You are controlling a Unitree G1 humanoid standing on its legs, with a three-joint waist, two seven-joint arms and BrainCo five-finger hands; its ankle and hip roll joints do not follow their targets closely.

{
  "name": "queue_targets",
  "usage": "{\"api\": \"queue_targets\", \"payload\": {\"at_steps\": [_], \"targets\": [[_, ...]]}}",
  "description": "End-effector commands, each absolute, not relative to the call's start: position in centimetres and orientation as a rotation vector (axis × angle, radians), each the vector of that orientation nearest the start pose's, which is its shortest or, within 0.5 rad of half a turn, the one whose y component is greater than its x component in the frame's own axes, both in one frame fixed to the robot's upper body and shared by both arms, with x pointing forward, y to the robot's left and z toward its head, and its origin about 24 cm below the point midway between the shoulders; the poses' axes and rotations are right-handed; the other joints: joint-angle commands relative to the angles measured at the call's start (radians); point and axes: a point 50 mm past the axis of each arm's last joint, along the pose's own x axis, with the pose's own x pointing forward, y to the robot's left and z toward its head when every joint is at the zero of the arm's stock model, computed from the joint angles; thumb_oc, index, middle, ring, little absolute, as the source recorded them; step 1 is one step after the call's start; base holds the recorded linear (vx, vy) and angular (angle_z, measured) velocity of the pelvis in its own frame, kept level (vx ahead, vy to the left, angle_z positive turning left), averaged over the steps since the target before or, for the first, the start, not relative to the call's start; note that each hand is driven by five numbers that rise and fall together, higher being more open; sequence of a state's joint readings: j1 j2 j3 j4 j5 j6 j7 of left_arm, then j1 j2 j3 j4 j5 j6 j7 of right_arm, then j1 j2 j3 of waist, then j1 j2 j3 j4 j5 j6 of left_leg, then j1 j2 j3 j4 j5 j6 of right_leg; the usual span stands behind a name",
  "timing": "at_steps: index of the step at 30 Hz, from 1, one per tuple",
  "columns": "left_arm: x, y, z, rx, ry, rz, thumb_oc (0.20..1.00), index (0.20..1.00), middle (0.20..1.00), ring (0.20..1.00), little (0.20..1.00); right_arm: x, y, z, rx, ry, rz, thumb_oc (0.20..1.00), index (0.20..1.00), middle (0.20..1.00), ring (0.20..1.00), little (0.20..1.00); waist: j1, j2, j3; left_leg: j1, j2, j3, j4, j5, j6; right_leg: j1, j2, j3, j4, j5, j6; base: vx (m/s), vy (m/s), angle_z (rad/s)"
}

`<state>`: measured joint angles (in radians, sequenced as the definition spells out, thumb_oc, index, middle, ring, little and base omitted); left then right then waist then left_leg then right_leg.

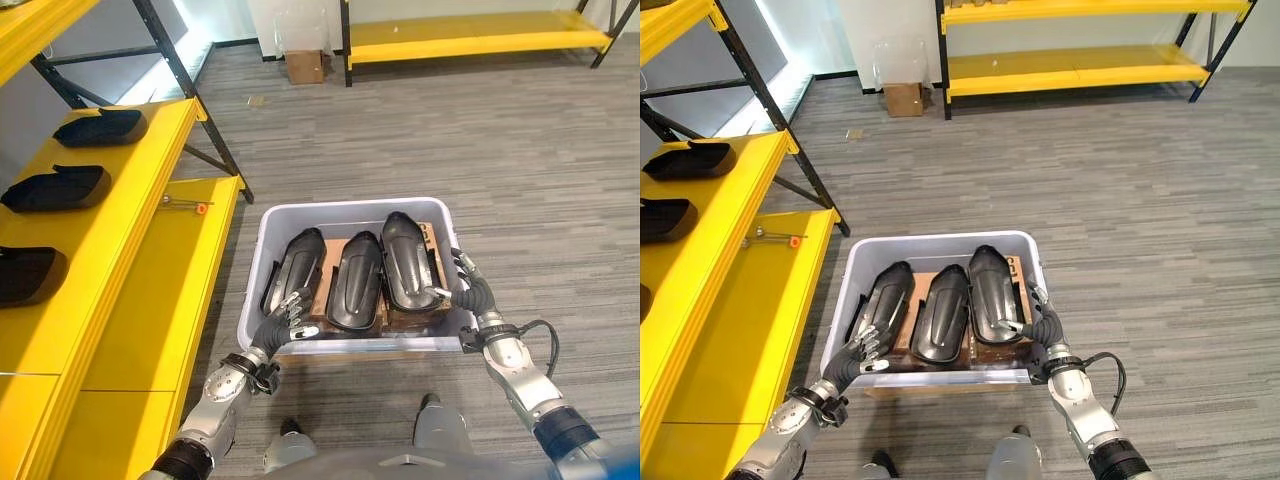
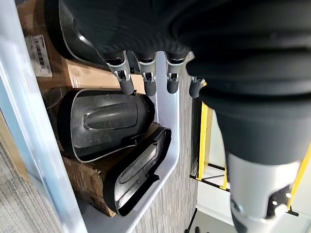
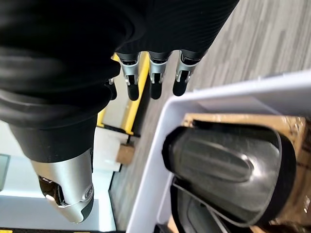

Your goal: Move parts from the plastic box to the shelf.

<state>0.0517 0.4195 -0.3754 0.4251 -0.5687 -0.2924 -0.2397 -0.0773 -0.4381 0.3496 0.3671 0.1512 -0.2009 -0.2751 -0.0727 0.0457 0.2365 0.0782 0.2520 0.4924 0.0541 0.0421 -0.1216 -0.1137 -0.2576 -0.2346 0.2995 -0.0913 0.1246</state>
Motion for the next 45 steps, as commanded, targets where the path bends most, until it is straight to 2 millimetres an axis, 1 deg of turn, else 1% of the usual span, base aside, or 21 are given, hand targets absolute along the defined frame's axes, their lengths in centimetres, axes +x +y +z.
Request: {"api": "queue_targets", "payload": {"at_steps": [1, 8, 14, 17, 18, 19, 20, 21, 22, 24, 25, 26, 27, 28, 29, 31, 32, 36, 40, 42, 45], "targets": [[22.0, 17.9, -1.7, -0.142, 0.129, -0.360, 1.000, 1.000, 1.000, 1.000, 1.000, 26.7, -18.9, 2.9, -0.334, -0.061, 0.004, 1.000, 1.000, 1.000, 1.000, 1.000, 0.007, -0.009, 0.031, -0.091, -0.003, -0.071, 0.067, -0.041, 0.039, 0.013, 0.081, -0.027, 0.037, -0.087, -0.031, -0.03, 0.027, 0.01], [22.2, 17.9, -1.1, -0.163, 0.093, -0.344, 1.000, 1.000, 1.000, 1.000, 1.000, 27.2, -18.7, 3.8, -0.340, -0.082, 0.035, 1.000, 1.000, 1.000, 1.000, 1.000, 0.019, -0.009, 0.066, -0.130, 0.007, -0.076, 0.087, -0.037, 0.038, 0.008, 0.074, -0.024, 0.019, -0.081, -0.033, 0.01, 0.062, -0.02], [22.4, 18.0, -0.6, -0.147, 0.060, -0.360, 1.000, 1.000, 1.000, 1.000, 1.000, 27.5, -18.0, 4.4, -0.346, -0.111, 0.066, 1.000, 1.000, 1.000, 1.000, 1.000, 0.034, -0.012, 0.080, -0.155, 0.001, -0.083, 0.095, -0.037, 0.045, -0.008, 0.084, -0.027, 0.068, -0.112, -0.039, 0.03, 0.130, 0.00], [22.5, 18.3, -0.3, -0.115, 0.060, -0.431, 1.000, 1.000, 1.000, 1.000, 1.000, 27.3, -18.3, 4.1, -0.350, -0.095, 0.062, 1.000, 1.000, 1.000, 1.000, 1.000, 0.055, -0.024, 0.063, -0.160, -0.020, -0.092, 0.108, -0.046, 0.072, -0.018, 0.097, -0.056, 0.242, -0.202, -0.054, 0.13, 0.279, 0.08], [22.5, 18.4, -0.3, -0.115, 0.065, -0.443, 1.000, 1.000, 1.000, 1.000, 1.000, 27.3, -18.5, 4.0, -0.350, -0.088, 0.058, 1.000, 1.000, 1.000, 1.000, 1.000, 0.059, -0.026, 0.058, -0.152, -0.028, -0.091, 0.105, -0.051, 0.083, -0.033, 0.097, -0.064, 0.320, -0.222, -0.050, 0.09, 0.176, 0.24], [22.5, 18.4, -0.3, -0.115, 0.066, -0.449, 1.000, 1.000, 1.000, 1.000, 1.000, 27.3, -18.6, 4.0, -0.349, -0.087, 0.055, 1.000, 1.000, 1.000, 1.000, 1.000, 0.060, -0.030, 0.056, -0.149, -0.034, -0.090, 0.104, -0.053, 0.087, -0.042, 0.094, -0.065, 0.347, -0.231, -0.048, 0.12, 0.194, 0.24], [22.5, 18.4, -0.3, -0.099, 0.077, -0.473, 1.000, 1.000, 1.000, 1.000, 1.000, 27.4, -18.6, 3.8, -0.345, -0.075, 0.058, 1.000, 1.000, 1.000, 1.000, 1.000, 0.065, -0.044, 0.047, -0.130, -0.059, -0.083, 0.100, -0.076, 0.115, -0.092, 0.080, -0.074, 0.516, -0.214, -0.016, 0.10, 0.149, 0.14], [22.5, 18.3, -0.3, -0.094, 0.081, -0.478, 1.000, 1.000, 1.000, 1.000, 1.000, 27.4, -18.6, 3.7, -0.340, -0.067, 0.057, 1.000, 1.000, 1.000, 1.000, 1.000, 0.064, -0.049, 0.045, -0.127, -0.067, -0.083, 0.101, -0.082, 0.124, -0.119, 0.075, -0.066, 0.566, -0.188, 0.003, 0.15, 0.146, -0.07], [22.5, 18.0, -0.4, -0.088, 0.097, -0.485, 1.000, 1.000, 1.000, 1.000, 1.000, 27.4, -18.6, 3.0, -0.318, -0.036, 0.052, 1.000, 1.000, 1.000, 1.000, 1.000, 0.062, -0.058, 0.045, -0.112, -0.092, -0.097, 0.108, -0.102, 0.148, -0.222, 0.063, -0.022, 0.675, -0.075, 0.060, 0.10, 0.047, -0.19], [22.4, 18.1, -0.4, -0.095, 0.100, -0.480, 1.000, 1.000, 1.000, 1.000, 1.000, 27.4, -18.4, 2.6, -0.318, -0.028, 0.053, 1.000, 1.000, 1.000, 1.000, 1.000, 0.064, -0.056, 0.047, -0.104, -0.097, -0.103, 0.113, -0.110, 0.153, -0.259, 0.044, -0.010, 0.688, -0.044, 0.070, 0.08, 0.005, -0.08], [22.4, 18.0, -0.4, -0.106, 0.098, -0.471, 1.000, 1.000, 1.000, 1.000, 1.000, 27.5, -18.3, 2.5, -0.317, -0.025, 0.059, 1.000, 1.000, 1.000, 1.000, 1.000, 0.069, -0.051, 0.050, -0.089, -0.098, -0.102, 0.108, -0.119, 0.152, -0.270, 0.002, -0.017, 0.647, -0.022, 0.063, 0.06, -0.029, -0.10], [22.4, 18.1, -0.4, -0.109, 0.095, -0.467, 1.000, 1.000, 1.000, 1.000, 1.000, 27.5, -18.3, 2.4, -0.315, -0.026, 0.063, 1.000, 1.000, 1.000, 1.000, 1.000, 0.070, -0.051, 0.051, -0.084, -0.097, -0.099, 0.107, -0.123, 0.151, -0.262, -0.010, -0.024, 0.619, -0.018, 0.063, 0.11, -0.102, -0.13], [22.7, 18.2, -0.1, -0.118, 0.085, -0.455, 1.000, 1.000, 1.000, 1.000, 1.000, 27.6, -17.8, 2.5, -0.315, -0.033, 0.084, 1.000, 1.000, 1.000, 1.000, 1.000, 0.075, -0.056, 0.055, -0.064, -0.094, -0.085, 0.100, -0.140, 0.142, -0.220, -0.051, -0.056, 0.469, -0.008, 0.061, 0.15, -0.244, -0.12], [23.2, 18.0, 0.2, -0.127, 0.070, -0.445, 1.000, 1.000, 1.000, 1.000, 1.000, 27.8, -17.1, 2.8, -0.317, -0.043, 0.102, 1.000, 1.000, 1.000, 1.000, 1.000, 0.072, -0.074, 0.063, -0.040, -0.089, -0.074, 0.095, -0.162, 0.125, -0.167, -0.082, -0.077, 0.168, 0.064, 0.066, 0.19, -0.393, -0.05], [23.7, 17.4, 0.5, -0.121, 0.064, -0.441, 1.000, 1.000, 1.000, 1.000, 1.000, 28.0, -16.6, 2.9, -0.306, -0.038, 0.107, 1.000, 1.000, 1.000, 1.000, 1.000, 0.068, -0.087, 0.067, -0.025, -0.071, -0.065, 0.092, -0.181, 0.111, -0.156, -0.109, -0.059, 0.040, 0.148, 0.078, 0.18, -0.421, -0.11], [23.8, 17.2, 0.5, -0.097, 0.072, -0.442, 1.000, 1.000, 1.000, 1.000, 1.000, 28.0, -16.4, 2.7, -0.299, -0.026, 0.112, 1.000, 1.000, 1.000, 1.000, 1.000, 0.064, -0.091, 0.068, -0.021, -0.061, -0.069, 0.091, -0.182, 0.105, -0.131, -0.095, -0.040, -0.010, 0.132, 0.094, 0.14, -0.282, -0.14], [23.6, 17.2, 0.1, -0.085, 0.087, -0.437, 1.000, 1.000, 1.000, 1.000, 1.000, 27.8, -16.3, 2.5, -0.301, -0.020, 0.114, 1.000, 1.000, 1.000, 1.000, 1.000, 0.069, -0.098, 0.058, -0.017, -0.053, -0.067, 0.087, -0.171, 0.096, -0.090, -0.081, -0.057, -0.067, 0.131, 0.097, 0.15, -0.219, 0.00], [23.1, 17.1, -0.4, -0.110, 0.078, -0.414, 1.000, 1.000, 1.000, 1.000, 1.000, 28.0, -16.2, 2.6, -0.335, -0.021, 0.111, 1.000, 1.000, 1.000, 1.000, 1.000, 0.085, -0.091, 0.034, -0.013, -0.038, -0.061, 0.056, -0.119, 0.060, -0.013, -0.040, -0.096, -0.121, 0.113, 0.075, 0.14, -0.116, 0.16], [22.8, 17.1, -0.6, -0.114, 0.080, -0.402, 1.000, 1.000, 1.000, 1.000, 1.000, 28.4, -16.4, 2.7, -0.360, -0.009, 0.096, 1.000, 1.000, 1.000, 1.000, 1.000, 0.087, -0.086, 0.026, -0.018, -0.023, -0.056, 0.064, -0.107, 0.054, 0.002, -0.031, -0.107, -0.121, 0.100, 0.058, 0.14, -0.044, -0.10], [22.7, 17.1, -0.6, -0.127, 0.074, -0.394, 1.000, 1.000, 1.000, 1.000, 1.000, 28.5, -16.4, 2.7, -0.370, -0.001, 0.104, 1.000, 1.000, 1.000, 1.000, 1.000, 0.086, -0.082, 0.025, -0.013, -0.011, -0.056, 0.071, -0.116, 0.047, 0.004, -0.040, -0.112, -0.109, 0.087, 0.063, 0.16, -0.023, -0.02], [22.8, 17.1, -0.5, -0.140, 0.065, -0.401, 1.000, 1.000, 1.000, 1.000, 1.000, 28.5, -16.6, 2.7, -0.382, 0.008, 0.094, 1.000, 1.000, 1.000, 1.000, 1.000, 0.076, -0.081, 0.029, -0.007, 0.016, -0.020, 0.096, -0.120, 0.039, 0.005, -0.051, -0.127, -0.113, 0.093, 0.058, 0.08, -0.031, 0.14]]}}
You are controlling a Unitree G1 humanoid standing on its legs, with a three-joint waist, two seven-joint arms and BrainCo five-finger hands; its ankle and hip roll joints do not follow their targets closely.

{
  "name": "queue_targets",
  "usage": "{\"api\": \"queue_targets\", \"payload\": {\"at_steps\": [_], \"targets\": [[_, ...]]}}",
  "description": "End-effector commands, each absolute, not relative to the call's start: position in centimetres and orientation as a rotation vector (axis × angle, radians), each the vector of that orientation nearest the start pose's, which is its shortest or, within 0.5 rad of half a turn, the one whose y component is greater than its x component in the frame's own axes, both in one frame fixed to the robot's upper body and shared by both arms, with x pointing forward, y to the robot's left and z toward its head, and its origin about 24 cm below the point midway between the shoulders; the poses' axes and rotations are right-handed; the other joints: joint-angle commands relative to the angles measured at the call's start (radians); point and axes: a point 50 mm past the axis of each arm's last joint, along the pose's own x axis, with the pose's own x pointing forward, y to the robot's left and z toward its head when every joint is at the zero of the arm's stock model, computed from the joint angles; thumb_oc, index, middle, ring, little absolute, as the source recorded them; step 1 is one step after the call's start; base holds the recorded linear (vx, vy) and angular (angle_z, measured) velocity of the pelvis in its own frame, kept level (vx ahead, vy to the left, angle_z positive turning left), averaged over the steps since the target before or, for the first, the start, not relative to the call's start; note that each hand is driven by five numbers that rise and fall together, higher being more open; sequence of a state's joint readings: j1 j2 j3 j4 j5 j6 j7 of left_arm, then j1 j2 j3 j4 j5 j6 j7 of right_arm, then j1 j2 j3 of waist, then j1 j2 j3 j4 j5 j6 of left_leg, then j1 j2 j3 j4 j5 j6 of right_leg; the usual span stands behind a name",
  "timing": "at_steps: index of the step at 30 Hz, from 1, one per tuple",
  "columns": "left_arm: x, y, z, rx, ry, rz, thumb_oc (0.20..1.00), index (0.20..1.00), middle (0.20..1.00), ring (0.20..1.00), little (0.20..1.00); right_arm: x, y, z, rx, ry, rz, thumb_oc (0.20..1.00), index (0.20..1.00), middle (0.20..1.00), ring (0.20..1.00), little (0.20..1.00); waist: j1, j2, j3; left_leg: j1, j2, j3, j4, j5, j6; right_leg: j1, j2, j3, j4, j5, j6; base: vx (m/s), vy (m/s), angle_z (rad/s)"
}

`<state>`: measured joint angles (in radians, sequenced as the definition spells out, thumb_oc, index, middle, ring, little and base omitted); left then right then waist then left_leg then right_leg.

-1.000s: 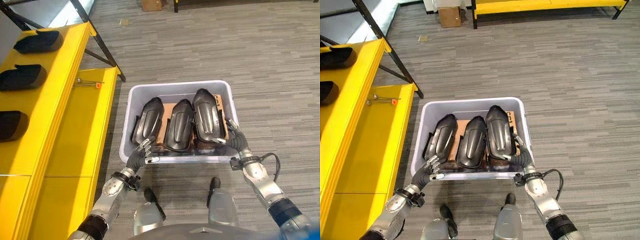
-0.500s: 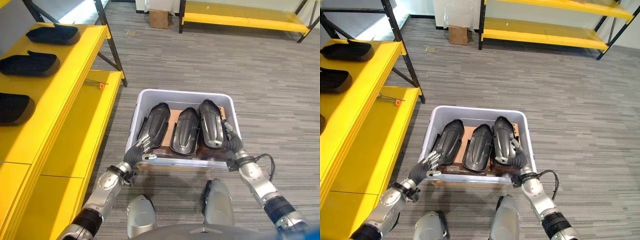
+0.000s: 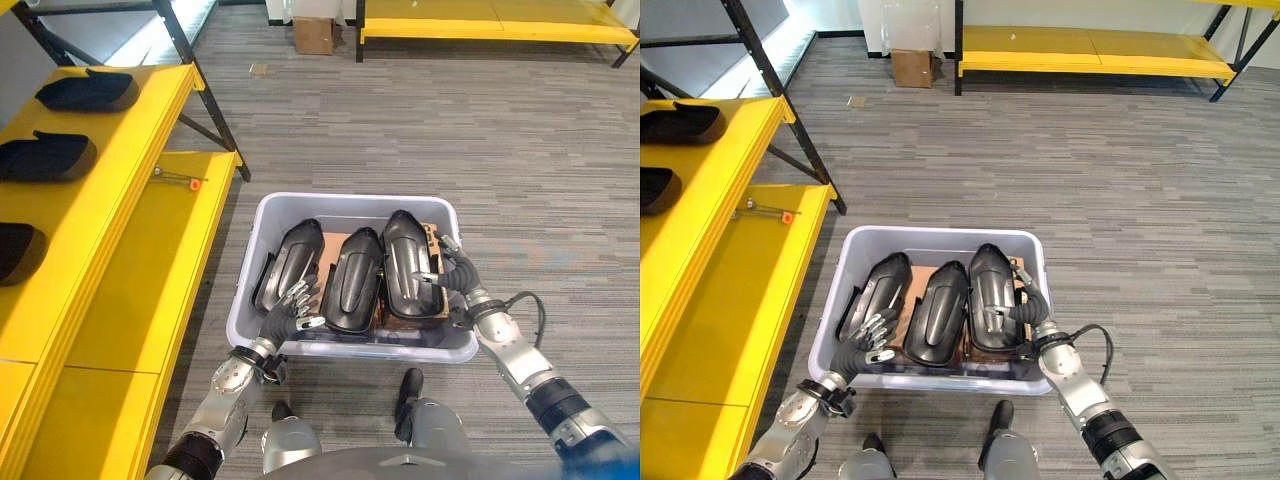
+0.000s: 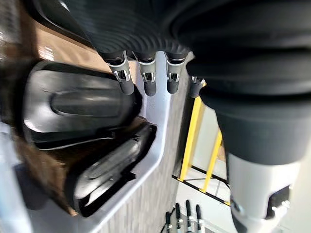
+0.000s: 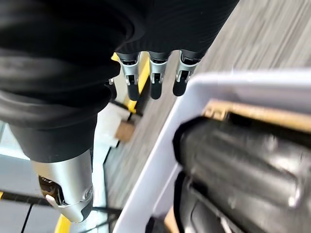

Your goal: Move parts from the plastic box to the shelf.

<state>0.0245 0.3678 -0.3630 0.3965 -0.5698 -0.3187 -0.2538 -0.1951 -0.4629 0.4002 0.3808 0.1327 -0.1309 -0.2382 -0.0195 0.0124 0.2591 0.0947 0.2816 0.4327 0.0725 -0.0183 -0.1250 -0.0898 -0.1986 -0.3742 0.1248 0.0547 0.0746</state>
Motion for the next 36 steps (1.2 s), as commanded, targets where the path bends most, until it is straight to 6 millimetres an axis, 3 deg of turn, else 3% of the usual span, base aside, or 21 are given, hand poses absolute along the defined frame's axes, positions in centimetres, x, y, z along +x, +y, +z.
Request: {"api": "queue_targets", "payload": {"at_steps": [1, 14, 18, 21, 28, 29, 36], "targets": [[22.8, 17.0, -0.4, -0.144, 0.065, -0.405, 1.000, 1.000, 1.000, 1.000, 1.000, 28.4, -16.6, 2.6, -0.382, 0.013, 0.091, 1.000, 1.000, 1.000, 1.000, 1.000, 0.020, -0.047, 0.008, -0.026, -0.009, 0.047, 0.083, -0.061, 0.042, -0.022, -0.112, 0.012, 0.063, -0.051, 0.108, 0.09, -0.013, 0.18], [23.4, 16.4, 1.8, -0.133, -0.034, -0.453, 1.000, 1.000, 1.000, 1.000, 1.000, 28.1, -17.4, 2.1, -0.403, 0.048, 0.057, 1.000, 1.000, 1.000, 1.000, 1.000, -0.011, -0.041, 0.034, -0.025, -0.022, 0.086, 0.125, -0.110, 0.068, -0.076, -0.150, 0.030, 0.122, -0.051, 0.127, 0.09, 0.008, 0.06], [24.4, 16.0, 3.8, -0.144, -0.120, -0.462, 1.000, 1.000, 1.000, 1.000, 1.000, 28.6, -17.7, 2.2, -0.398, 0.061, 0.007, 1.000, 1.000, 1.000, 1.000, 1.000, -0.013, -0.033, 0.066, -0.070, -0.028, 0.072, 0.161, -0.124, 0.073, -0.126, -0.152, 0.056, 0.175, -0.070, 0.125, 0.03, 0.008, 0.00], [25.5, 15.7, 7.0, -0.110, -0.279, -0.472, 1.000, 1.000, 1.000, 1.000, 1.000, 30.3, -18.6, 4.2, -0.393, -0.028, -0.132, 1.000, 1.000, 1.000, 1.000, 1.000, -0.012, -0.012, 0.121, -0.146, -0.020, 0.053, 0.193, -0.122, 0.064, -0.206, -0.152, 0.078, 0.217, -0.077, 0.124, -0.14, -0.008, 0.11], [26.8, 14.4, 12.2, -0.059, -0.507, -0.457, 1.000, 1.000, 1.000, 1.000, 1.000, 31.9, -18.2, 6.1, -0.390, -0.056, -0.159, 1.000, 1.000, 1.000, 1.000, 1.000, -0.024, 0.017, 0.189, -0.272, -0.005, 0.046, 0.231, -0.101, 0.054, -0.332, -0.142, 0.110, 0.249, -0.064, 0.106, -0.12, -0.006, -0.01], [26.9, 14.1, 12.7, -0.050, -0.530, -0.460, 1.000, 1.000, 1.000, 1.000, 1.000, 32.0, -18.2, 6.0, -0.389, -0.048, -0.165, 1.000, 1.000, 1.000, 1.000, 1.000, -0.026, 0.022, 0.196, -0.280, -0.005, 0.035, 0.241, -0.119, 0.042, -0.337, -0.144, 0.114, 0.263, -0.084, 0.115, -0.03, -0.015, -0.04], [27.0, 13.2, 15.8, -0.017, -0.688, -0.423, 1.000, 1.000, 1.000, 1.000, 1.000, 32.5, -17.3, 7.0, -0.412, -0.110, -0.191, 1.000, 1.000, 1.000, 1.000, 1.000, -0.040, 0.036, 0.244, -0.350, 0.000, 0.030, 0.265, -0.113, 0.024, -0.394, -0.124, 0.119, 0.274, -0.093, 0.104, -0.05, -0.018, -0.08]]}}
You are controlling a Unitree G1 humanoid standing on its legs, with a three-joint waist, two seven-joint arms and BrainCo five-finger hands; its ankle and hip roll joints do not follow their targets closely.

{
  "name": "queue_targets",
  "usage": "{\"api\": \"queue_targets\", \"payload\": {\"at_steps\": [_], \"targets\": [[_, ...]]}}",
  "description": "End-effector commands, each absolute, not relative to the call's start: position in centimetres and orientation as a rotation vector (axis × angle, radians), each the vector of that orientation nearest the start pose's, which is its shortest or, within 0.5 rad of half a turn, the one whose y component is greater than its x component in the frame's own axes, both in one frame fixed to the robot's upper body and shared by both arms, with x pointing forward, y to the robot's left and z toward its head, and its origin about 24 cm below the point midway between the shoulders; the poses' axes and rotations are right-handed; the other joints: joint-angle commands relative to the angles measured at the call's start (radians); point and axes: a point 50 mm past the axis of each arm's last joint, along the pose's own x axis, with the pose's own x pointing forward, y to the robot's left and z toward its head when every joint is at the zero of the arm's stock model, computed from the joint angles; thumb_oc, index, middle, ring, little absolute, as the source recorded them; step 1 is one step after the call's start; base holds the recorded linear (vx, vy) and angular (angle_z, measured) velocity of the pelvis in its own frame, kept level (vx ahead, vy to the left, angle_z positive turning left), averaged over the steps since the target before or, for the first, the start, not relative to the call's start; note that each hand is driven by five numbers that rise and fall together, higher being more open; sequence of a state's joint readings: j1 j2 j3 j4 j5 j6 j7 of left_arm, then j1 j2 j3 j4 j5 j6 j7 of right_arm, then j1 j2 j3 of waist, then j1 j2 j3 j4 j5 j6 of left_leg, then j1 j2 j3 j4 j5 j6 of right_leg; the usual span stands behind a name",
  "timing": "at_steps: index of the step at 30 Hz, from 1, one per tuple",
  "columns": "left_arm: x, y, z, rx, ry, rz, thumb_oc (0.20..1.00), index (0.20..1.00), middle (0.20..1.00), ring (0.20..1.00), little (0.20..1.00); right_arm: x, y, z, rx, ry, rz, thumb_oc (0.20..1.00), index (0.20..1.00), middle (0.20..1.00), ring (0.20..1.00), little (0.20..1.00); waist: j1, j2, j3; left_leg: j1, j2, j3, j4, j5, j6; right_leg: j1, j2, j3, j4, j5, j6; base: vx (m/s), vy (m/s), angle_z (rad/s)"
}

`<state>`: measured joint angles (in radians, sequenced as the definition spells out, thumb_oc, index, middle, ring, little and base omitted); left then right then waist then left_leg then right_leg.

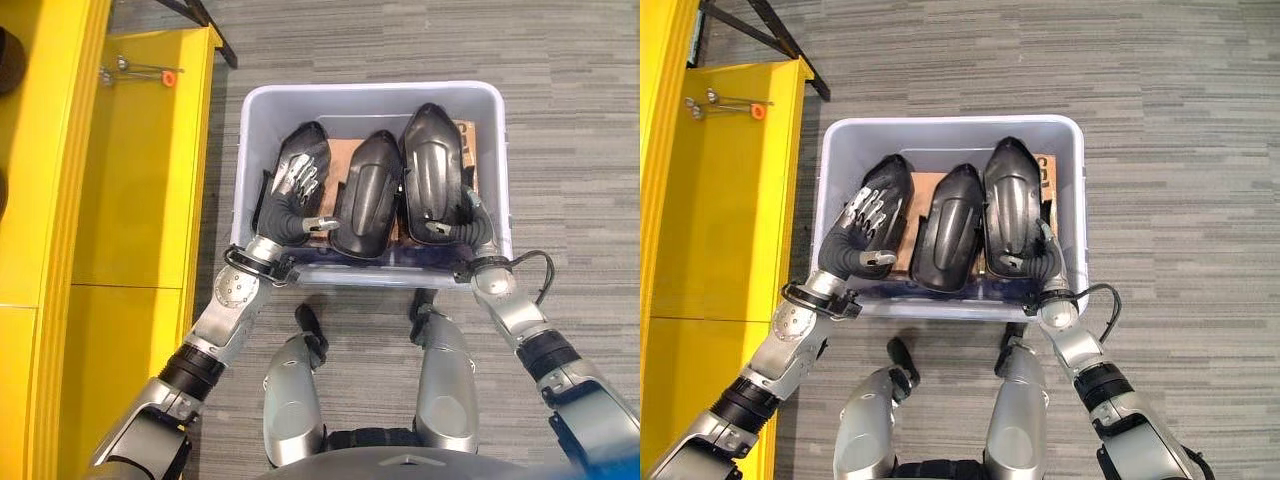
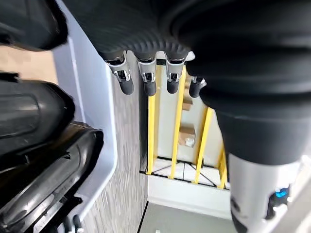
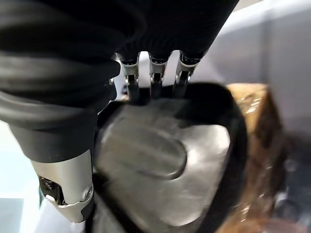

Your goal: Move parts from the plastic box to the shelf.

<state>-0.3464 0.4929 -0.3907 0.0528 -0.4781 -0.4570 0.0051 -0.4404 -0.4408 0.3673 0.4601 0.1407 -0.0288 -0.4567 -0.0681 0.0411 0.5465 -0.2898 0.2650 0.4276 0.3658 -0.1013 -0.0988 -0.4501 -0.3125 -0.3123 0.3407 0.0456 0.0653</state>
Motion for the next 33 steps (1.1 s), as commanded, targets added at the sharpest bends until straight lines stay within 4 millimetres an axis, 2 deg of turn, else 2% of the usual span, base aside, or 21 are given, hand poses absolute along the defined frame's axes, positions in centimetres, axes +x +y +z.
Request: {"api": "queue_targets", "payload": {"at_steps": [1, 5, 6, 8, 9, 10, 16, 23, 24, 25, 33], "targets": [[27.1, 13.0, 16.5, -0.015, -0.720, -0.408, 1.000, 1.000, 1.000, 1.000, 1.000, 32.6, -17.0, 7.8, -0.441, -0.180, -0.225, 1.000, 1.000, 1.000, 1.000, 1.000, 0.005, 0.009, -0.036, 0.021, 0.018, 0.036, -0.024, -0.027, -0.004, -0.043, -0.002, 0.061, 0.059, -0.086, 0.109, -0.06, -0.019, -0.08], [27.4, 12.3, 18.3, -0.034, -0.780, -0.381, 1.000, 1.000, 1.000, 1.000, 1.000, 32.7, -15.3, 11.4, -0.510, -0.437, -0.241, 1.000, 1.000, 1.000, 1.000, 1.000, -0.014, 0.009, -0.027, -0.028, 0.017, 0.048, -0.012, -0.009, 0.002, -0.082, 0.025, 0.074, 0.043, -0.068, 0.093, -0.07, -0.011, -0.15], [27.5, 12.2, 18.4, -0.035, -0.781, -0.381, 1.000, 1.000, 1.000, 1.000, 1.000, 32.6, -15.1, 11.7, -0.511, -0.460, -0.239, 1.000, 1.000, 1.000, 1.000, 1.000, -0.016, 0.012, -0.027, -0.024, 0.016, 0.039, -0.006, -0.030, -0.008, -0.078, 0.026, 0.079, 0.051, -0.089, 0.104, 0.06, 0.028, -0.22], [27.6, 12.0, 18.5, -0.039, -0.776, -0.388, 1.000, 1.000, 1.000, 1.000, 1.000, 32.5, -14.9, 12.1, -0.543, -0.484, -0.232, 1.000, 1.000, 1.000, 1.000, 1.000, -0.021, 0.012, -0.027, -0.037, 0.016, 0.042, 0.000, -0.034, -0.010, -0.088, 0.032, 0.083, 0.050, -0.093, 0.102, -0.01, 0.000, -0.22], [27.7, 11.9, 18.5, -0.042, -0.765, -0.403, 1.000, 1.000, 1.000, 1.000, 1.000, 32.5, -14.7, 12.1, -0.554, -0.496, -0.220, 1.000, 1.000, 1.000, 1.000, 1.000, -0.024, 0.010, -0.027, -0.054, 0.017, 0.054, -0.001, -0.015, 0.000, -0.102, 0.037, 0.083, 0.040, -0.075, 0.089, -0.01, -0.007, -0.11], [27.6, 11.5, 18.3, -0.031, -0.750, -0.426, 1.000, 1.000, 1.000, 1.000, 1.000, 32.1, -13.9, 12.5, -0.598, -0.572, -0.174, 1.000, 1.000, 1.000, 1.000, 1.000, -0.027, 0.013, -0.027, -0.052, 0.015, 0.049, 0.004, -0.037, -0.010, -0.093, 0.042, 0.081, 0.038, -0.098, 0.096, -0.01, -0.019, -0.08], [27.2, 11.5, 18.3, -0.039, -0.769, -0.422, 1.000, 1.000, 1.000, 1.000, 1.000, 30.9, -10.9, 14.9, -0.649, -0.793, 0.031, 1.000, 1.000, 1.000, 1.000, 1.000, -0.017, 0.012, -0.027, -0.077, 0.012, 0.049, 0.005, -0.035, -0.013, -0.097, 0.056, 0.074, 0.019, -0.104, 0.087, -0.01, -0.032, -0.03], [27.2, 11.6, 18.5, -0.053, -0.780, -0.422, 1.000, 1.000, 1.000, 1.000, 1.000, 30.6, -10.7, 15.6, -0.625, -0.826, 0.008, 1.000, 1.000, 1.000, 1.000, 1.000, -0.015, 0.009, -0.027, -0.079, 0.013, 0.048, 0.007, -0.036, -0.015, -0.094, 0.057, 0.071, 0.018, -0.108, 0.087, 0.00, -0.005, 0.00], [27.1, 11.6, 18.7, -0.059, -0.786, -0.428, 1.000, 1.000, 1.000, 1.000, 1.000, 30.6, -10.9, 15.7, -0.621, -0.818, -0.010, 1.000, 1.000, 1.000, 1.000, 1.000, -0.015, 0.007, -0.027, -0.082, 0.013, 0.048, 0.010, -0.036, -0.015, -0.094, 0.059, 0.072, 0.018, -0.109, 0.086, 0.00, 0.000, 0.00], [26.6, 11.1, 19.4, -0.046, -0.838, -0.454, 1.000, 1.000, 1.000, 1.000, 1.000, 31.1, -11.5, 15.6, -0.597, -0.783, -0.115, 1.000, 1.000, 1.000, 1.000, 1.000, -0.017, 0.007, -0.027, -0.082, 0.013, 0.055, 0.004, -0.032, -0.012, -0.091, 0.065, 0.070, 0.008, -0.109, 0.081, 0.00, 0.000, 0.00], [26.0, 10.6, 20.8, -0.076, -0.896, -0.466, 1.000, 1.000, 1.000, 1.000, 1.000, 31.1, -11.7, 16.2, -0.612, -0.837, -0.205, 1.000, 1.000, 1.000, 1.000, 1.000, -0.026, 0.011, -0.027, -0.087, 0.014, 0.064, -0.002, -0.027, -0.012, -0.091, 0.074, 0.072, 0.001, -0.111, 0.075, -0.01, 0.006, -0.06]]}}
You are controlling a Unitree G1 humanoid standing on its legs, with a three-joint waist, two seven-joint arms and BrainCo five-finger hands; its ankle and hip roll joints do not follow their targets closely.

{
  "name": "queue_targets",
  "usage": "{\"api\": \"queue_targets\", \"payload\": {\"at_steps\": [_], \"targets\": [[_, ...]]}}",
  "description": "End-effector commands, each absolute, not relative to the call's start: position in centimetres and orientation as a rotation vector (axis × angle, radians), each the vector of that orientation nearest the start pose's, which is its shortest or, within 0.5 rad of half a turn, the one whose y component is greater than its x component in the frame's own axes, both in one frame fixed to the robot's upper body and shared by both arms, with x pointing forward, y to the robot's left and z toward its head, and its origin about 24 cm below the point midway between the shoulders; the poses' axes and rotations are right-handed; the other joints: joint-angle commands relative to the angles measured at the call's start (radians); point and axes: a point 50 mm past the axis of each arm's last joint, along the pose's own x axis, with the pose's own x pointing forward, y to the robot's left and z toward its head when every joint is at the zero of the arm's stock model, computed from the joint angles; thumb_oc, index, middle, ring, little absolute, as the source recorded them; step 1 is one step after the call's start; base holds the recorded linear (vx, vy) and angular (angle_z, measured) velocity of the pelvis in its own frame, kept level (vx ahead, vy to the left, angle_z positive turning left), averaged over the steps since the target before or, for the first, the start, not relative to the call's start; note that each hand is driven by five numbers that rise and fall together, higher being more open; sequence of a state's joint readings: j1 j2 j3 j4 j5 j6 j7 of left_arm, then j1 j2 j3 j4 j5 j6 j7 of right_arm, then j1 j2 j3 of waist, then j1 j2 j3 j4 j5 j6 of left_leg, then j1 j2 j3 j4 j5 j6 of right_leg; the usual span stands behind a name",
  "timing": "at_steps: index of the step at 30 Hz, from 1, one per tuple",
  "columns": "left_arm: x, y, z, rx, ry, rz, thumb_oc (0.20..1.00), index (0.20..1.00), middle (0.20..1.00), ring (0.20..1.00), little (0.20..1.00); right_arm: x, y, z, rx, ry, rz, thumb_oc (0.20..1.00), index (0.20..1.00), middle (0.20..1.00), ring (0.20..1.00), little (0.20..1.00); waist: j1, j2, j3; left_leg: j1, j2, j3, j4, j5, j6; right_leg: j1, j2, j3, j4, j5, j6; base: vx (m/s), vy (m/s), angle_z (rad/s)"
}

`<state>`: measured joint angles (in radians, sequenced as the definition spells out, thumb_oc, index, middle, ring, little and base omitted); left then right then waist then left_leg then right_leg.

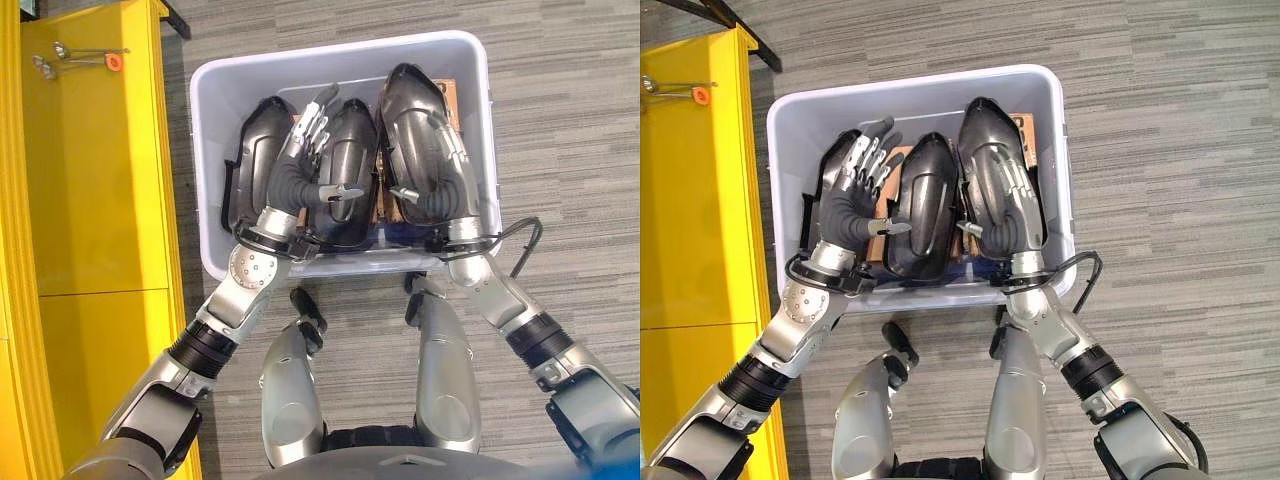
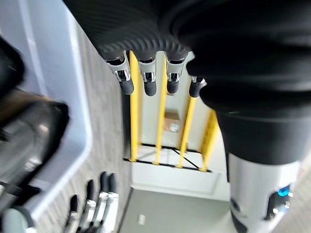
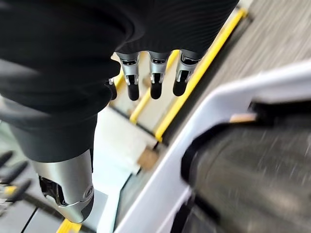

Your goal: Move parts from the plastic box to the shelf.

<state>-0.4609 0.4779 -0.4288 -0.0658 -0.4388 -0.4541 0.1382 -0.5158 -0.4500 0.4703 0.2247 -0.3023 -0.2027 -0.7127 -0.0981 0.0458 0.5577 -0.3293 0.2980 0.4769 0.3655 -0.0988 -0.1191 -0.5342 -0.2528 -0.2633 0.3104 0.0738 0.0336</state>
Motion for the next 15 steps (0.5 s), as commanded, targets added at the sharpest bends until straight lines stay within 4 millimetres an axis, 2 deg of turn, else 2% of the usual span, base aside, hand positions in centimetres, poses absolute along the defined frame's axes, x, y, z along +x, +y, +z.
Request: {"api": "queue_targets", "payload": {"at_steps": [1, 8, 15], "targets": [[26.0, 10.4, 20.9, -0.082, -0.899, -0.467, 1.000, 1.000, 1.000, 1.000, 1.000, 31.2, -11.9, 16.1, -0.606, -0.830, -0.226, 1.000, 1.000, 1.000, 1.000, 1.000, 0.002, 0.006, -0.038, -0.049, -0.019, 0.016, -0.002, -0.030, 0.008, -0.007, 0.016, 0.023, 0.027, -0.139, 0.105, -0.01, -0.009, -0.05], [26.0, 9.8, 21.5, -0.087, -0.901, -0.469, 1.000, 1.000, 1.000, 1.000, 1.000, 31.6, -12.6, 15.8, -0.597, -0.815, -0.299, 1.000, 1.000, 1.000, 1.000, 1.000, -0.008, 0.009, -0.038, -0.055, -0.020, 0.023, -0.004, -0.027, 0.007, -0.009, 0.027, 0.028, 0.016, -0.140, 0.099, -0.01, -0.006, -0.04], [26.4, 9.5, 21.6, -0.091, -0.883, -0.479, 1.000, 1.000, 1.000, 1.000, 1.000, 32.5, -12.7, 15.2, -0.595, -0.728, -0.270, 1.000, 1.000, 1.000, 1.000, 1.000, -0.008, 0.014, -0.038, -0.062, -0.019, 0.024, -0.002, -0.025, 0.003, -0.010, 0.030, 0.026, 0.007, -0.139, 0.094, 0.00, -0.014, -0.03]]}}
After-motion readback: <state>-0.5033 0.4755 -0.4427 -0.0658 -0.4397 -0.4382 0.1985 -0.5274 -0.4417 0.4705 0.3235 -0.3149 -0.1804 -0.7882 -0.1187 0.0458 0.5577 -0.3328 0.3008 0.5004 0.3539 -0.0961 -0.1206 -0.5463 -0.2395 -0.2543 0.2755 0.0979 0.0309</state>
